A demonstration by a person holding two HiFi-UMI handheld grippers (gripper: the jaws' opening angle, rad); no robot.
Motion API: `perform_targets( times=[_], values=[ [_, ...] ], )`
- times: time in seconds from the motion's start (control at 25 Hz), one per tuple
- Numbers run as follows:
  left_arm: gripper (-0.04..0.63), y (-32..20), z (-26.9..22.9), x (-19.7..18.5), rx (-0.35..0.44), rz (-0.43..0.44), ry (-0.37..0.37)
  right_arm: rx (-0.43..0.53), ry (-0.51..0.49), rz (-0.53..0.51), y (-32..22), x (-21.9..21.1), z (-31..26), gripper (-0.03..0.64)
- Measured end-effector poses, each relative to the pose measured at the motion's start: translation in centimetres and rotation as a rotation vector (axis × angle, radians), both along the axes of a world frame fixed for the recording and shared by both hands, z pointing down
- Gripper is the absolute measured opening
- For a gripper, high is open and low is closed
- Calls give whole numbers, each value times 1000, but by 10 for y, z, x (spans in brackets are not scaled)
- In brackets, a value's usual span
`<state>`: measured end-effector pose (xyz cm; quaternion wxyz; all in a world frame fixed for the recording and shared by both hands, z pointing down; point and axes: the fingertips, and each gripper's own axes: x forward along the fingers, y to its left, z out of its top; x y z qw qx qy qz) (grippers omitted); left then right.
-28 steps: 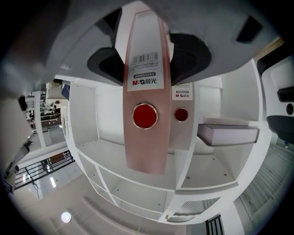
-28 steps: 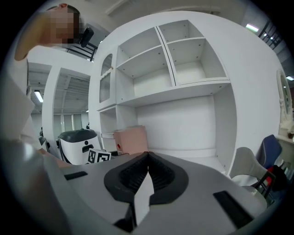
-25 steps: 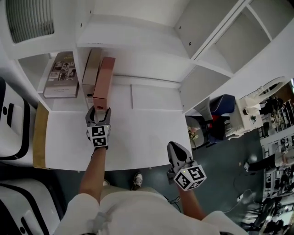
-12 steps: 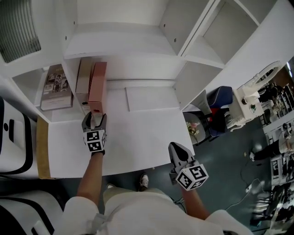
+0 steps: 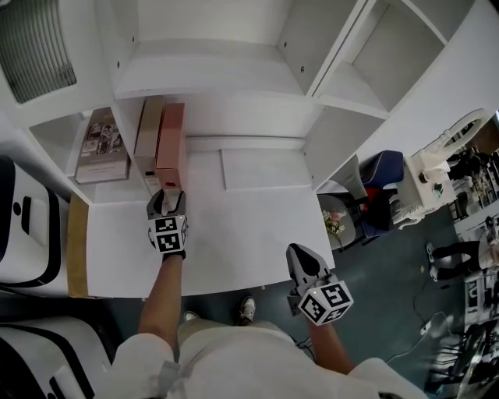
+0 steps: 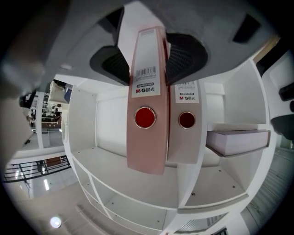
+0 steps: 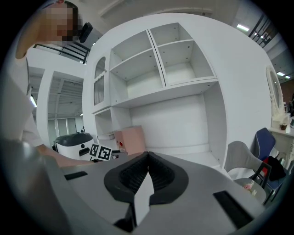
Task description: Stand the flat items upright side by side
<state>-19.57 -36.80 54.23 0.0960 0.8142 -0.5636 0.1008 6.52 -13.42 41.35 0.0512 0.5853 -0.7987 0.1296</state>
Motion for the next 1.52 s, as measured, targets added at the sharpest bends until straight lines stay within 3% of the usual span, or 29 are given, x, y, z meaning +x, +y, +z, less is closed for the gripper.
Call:
perform_targets(
  times=[0.24, 1.0, 1.12, 1.2, 1.52],
  values=[
    [247, -12, 0, 3, -17, -63, -5, 7, -6, 1, 2, 21, -1, 3],
    [255, -24, -1, -2, -41, -102, -41, 18, -42, 52, 14, 58, 6, 3],
    [235, -19, -3, -4, -22, -104, -22, 20, -50, 61, 16, 59, 8, 3],
    [170, -19, -5, -7, -20, -113, -11, 18, -50, 57, 16, 58, 8, 3],
    [170, -29, -5, -9, -24, -123, -33, 14, -49, 62, 17, 53, 9, 3]
  ],
)
